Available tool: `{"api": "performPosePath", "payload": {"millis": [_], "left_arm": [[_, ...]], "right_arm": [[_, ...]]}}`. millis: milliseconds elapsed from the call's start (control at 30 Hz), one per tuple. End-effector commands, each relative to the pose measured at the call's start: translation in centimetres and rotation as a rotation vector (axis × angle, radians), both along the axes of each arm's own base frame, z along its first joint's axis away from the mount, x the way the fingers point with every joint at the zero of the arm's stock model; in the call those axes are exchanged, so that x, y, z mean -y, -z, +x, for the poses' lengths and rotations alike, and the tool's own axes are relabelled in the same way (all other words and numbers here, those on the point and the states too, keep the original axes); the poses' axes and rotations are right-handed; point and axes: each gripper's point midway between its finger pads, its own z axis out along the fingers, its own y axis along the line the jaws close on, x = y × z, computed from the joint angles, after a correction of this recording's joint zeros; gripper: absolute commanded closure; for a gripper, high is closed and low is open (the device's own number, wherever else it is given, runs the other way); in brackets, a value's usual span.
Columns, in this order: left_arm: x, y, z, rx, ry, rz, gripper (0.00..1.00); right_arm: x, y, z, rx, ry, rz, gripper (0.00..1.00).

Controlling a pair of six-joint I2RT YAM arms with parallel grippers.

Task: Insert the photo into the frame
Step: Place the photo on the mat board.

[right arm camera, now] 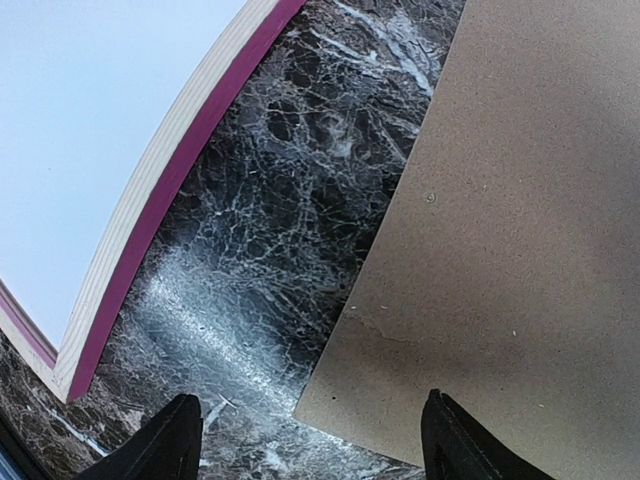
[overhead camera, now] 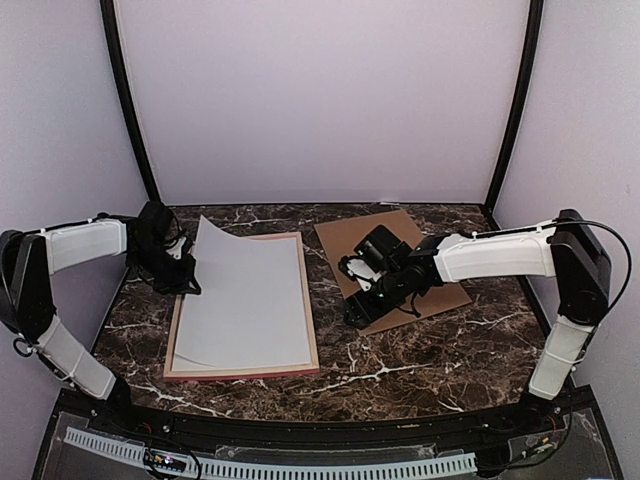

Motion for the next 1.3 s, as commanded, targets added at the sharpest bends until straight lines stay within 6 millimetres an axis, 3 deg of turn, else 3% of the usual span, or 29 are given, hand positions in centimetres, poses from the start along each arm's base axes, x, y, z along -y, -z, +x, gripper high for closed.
{"api": "performPosePath", "payload": {"millis": [0, 533, 767, 1000, 1167, 1267], "left_arm": [[-0.4, -0.7, -0.1, 0.031, -0.025, 0.002, 1.00], [-0.2, -0.2, 0.9, 0.030, -0.020, -0.002, 1.00], [-0.2, 0.2, 1.3, 0.022, -0.012, 0.006, 0.93], [-0.5, 0.1, 1.3, 0.023, -0.016, 0.025, 0.77], [-1.0, 0.1, 1.4, 0.025, -0.019, 0.058, 0.50], [-1.4, -0.1, 1.5, 0.025, -0.021, 0.082, 0.41]], "right_arm": [[0.1, 0.4, 0.6, 0.013, 0.017, -0.006, 0.23], [0.5, 0.4, 1.0, 0.029, 0.033, -0.022, 0.23], [0.5, 0.6, 1.0, 0.026, 0.033, -0.025, 0.23], [0.5, 0.5, 1.0, 0.027, 0.033, -0.026, 0.23], [0.5, 0.2, 1.1, 0.032, 0.036, -0.026, 0.23], [0.5, 0.1, 1.2, 0.033, 0.038, -0.025, 0.23]]}}
